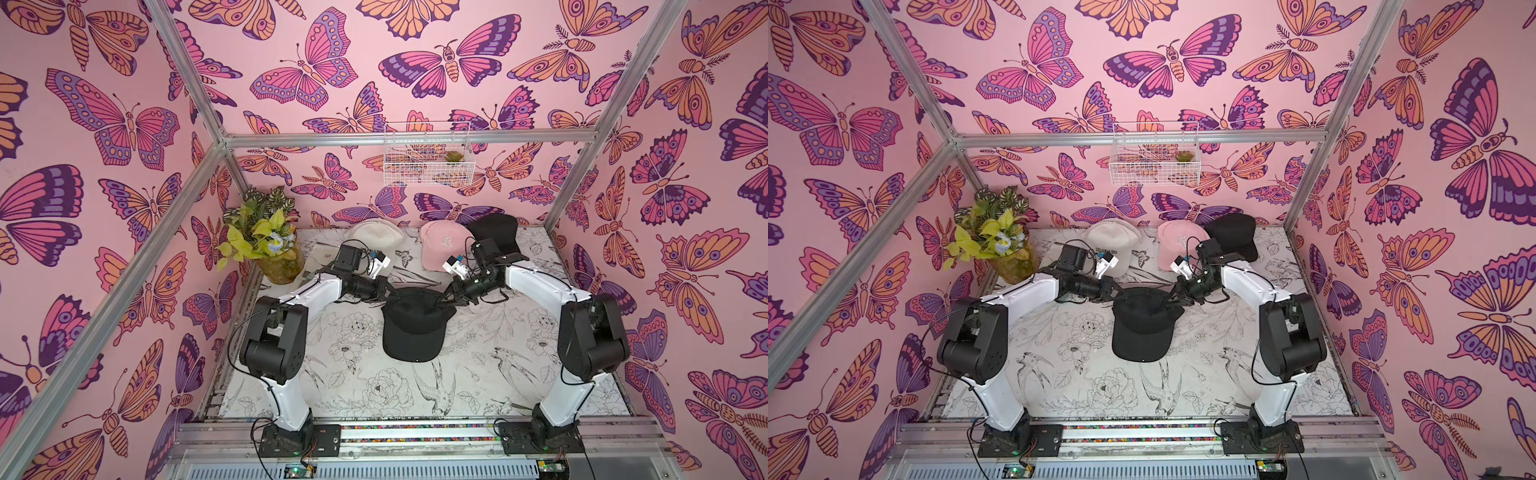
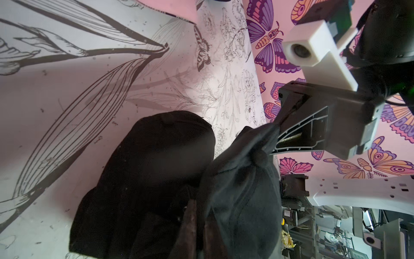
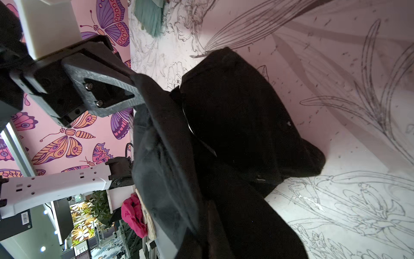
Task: Stack the baseball caps by color
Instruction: Place the baseball cap on the baseball cap.
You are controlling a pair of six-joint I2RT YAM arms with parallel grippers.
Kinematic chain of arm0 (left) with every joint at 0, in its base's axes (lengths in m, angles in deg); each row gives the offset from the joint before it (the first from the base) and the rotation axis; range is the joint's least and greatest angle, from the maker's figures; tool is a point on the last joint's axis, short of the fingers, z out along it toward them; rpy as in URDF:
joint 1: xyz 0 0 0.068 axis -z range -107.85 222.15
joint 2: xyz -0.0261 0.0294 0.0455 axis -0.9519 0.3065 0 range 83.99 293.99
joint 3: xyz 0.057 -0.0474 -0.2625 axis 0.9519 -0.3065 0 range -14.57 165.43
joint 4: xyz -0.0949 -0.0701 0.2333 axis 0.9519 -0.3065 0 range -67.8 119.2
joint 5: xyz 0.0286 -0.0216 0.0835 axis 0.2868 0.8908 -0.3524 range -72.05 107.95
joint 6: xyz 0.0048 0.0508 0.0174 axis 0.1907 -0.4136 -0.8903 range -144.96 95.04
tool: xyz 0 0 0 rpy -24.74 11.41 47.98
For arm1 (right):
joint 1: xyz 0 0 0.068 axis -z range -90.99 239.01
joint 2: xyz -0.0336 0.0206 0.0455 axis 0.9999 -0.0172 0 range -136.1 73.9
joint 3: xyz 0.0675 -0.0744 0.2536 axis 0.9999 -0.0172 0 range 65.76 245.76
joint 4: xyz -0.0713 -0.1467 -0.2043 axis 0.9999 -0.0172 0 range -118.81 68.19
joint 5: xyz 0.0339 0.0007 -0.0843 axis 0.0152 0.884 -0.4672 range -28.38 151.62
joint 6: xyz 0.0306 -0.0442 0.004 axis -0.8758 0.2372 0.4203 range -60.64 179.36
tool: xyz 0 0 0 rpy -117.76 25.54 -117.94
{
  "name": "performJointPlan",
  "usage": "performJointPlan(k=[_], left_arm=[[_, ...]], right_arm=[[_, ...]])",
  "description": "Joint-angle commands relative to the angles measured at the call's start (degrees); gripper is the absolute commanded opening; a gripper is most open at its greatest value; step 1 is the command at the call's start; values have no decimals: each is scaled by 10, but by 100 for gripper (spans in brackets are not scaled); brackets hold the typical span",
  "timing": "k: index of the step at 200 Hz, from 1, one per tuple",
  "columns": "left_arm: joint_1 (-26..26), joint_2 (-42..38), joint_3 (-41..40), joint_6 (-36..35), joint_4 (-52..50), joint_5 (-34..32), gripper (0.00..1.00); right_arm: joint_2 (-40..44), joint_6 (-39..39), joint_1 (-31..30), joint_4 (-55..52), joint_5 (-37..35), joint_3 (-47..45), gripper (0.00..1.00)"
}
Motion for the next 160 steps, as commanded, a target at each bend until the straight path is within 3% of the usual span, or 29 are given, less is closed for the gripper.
performJointPlan(k=[1,30,62,92,139,150,160], left_arm=[[-10,12,12,-23,-37,-39,0],[-13,7,12,-22,-40,-32,0],[-13,3,3,-39,-42,-66,0],[-13,23,-3,-59,-39,-124,0],[-13,44,-48,-46,43,-174,0],[-13,38,-57,-37,60,-179,9],[-13,31,-62,-26,69,-185,27]], right_arm=[[-6,-8,7,9,-5,17,0],[-6,-14,6,11,2,28,0],[-2,-8,5,13,-9,3,0],[-24,-41,5,78,-32,-23,1],[-41,-46,-9,151,-89,-52,9],[-30,-49,-11,170,-110,-64,15],[-14,-58,-11,195,-139,-76,22]])
